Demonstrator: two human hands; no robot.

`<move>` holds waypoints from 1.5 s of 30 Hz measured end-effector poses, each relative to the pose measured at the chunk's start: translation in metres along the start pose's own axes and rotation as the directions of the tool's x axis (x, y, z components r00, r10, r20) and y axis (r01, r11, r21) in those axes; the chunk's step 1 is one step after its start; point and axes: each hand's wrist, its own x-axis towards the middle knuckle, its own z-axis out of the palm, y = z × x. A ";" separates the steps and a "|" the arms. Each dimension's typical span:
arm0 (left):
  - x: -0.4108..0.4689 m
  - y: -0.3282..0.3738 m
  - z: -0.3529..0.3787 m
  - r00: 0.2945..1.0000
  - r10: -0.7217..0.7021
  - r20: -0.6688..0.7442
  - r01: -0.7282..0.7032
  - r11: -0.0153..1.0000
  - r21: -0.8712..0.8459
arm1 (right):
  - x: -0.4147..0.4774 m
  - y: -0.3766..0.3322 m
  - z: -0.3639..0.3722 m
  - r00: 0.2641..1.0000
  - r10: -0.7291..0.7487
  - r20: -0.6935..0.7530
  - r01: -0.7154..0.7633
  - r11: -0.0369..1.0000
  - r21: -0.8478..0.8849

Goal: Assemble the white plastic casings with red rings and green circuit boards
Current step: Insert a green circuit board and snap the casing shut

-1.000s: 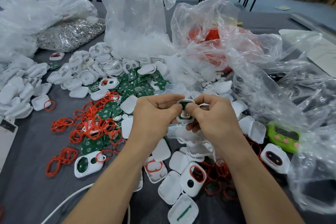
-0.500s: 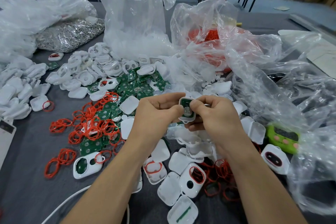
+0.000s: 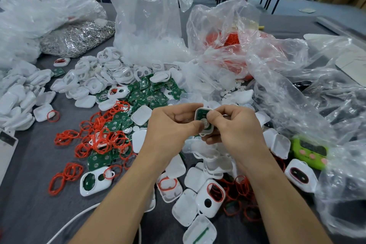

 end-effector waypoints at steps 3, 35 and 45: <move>0.000 0.001 0.000 0.999 -0.032 -0.024 0.033 0.999 0.007 | -0.002 -0.001 0.001 1.000 -0.013 -0.019 0.013 1.000 -0.029; -0.003 0.006 0.003 1.000 0.001 0.000 -0.001 0.991 0.137 | -0.008 -0.009 0.005 0.982 -0.148 -0.117 0.144 0.989 -0.041; -0.009 0.008 0.007 0.993 0.113 -0.045 -0.099 0.967 0.236 | -0.009 -0.008 0.007 0.984 -0.110 -0.143 0.115 0.993 0.028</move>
